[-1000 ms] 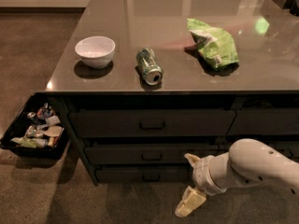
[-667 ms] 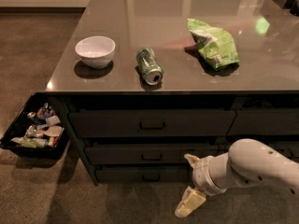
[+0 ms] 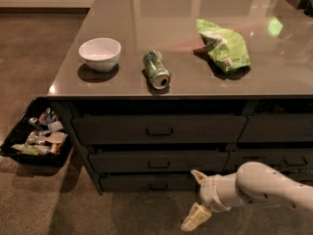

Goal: Open bottom drawer

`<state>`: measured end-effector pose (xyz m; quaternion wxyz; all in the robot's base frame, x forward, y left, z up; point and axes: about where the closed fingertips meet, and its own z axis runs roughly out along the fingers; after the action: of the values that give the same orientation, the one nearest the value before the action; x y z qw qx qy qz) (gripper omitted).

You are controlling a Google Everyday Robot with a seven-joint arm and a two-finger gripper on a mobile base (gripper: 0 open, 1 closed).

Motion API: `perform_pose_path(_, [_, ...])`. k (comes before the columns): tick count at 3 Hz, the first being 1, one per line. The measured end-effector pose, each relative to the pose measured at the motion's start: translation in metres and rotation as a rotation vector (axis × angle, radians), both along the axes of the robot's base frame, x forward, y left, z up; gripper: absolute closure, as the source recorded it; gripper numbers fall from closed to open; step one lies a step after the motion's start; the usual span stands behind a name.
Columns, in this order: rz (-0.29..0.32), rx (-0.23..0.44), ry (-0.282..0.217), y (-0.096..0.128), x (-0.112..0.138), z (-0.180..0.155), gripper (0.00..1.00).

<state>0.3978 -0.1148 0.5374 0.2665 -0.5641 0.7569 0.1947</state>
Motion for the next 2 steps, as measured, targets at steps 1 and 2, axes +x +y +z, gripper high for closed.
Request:
perform_pose_path(1, [-0.033,0.047,-0.012,-0.002,0.009,-0.07,0.0])
perform_pose_path(2, [-0.037,0.096,0.049,0.012,-0.007,-0.103,0.0])
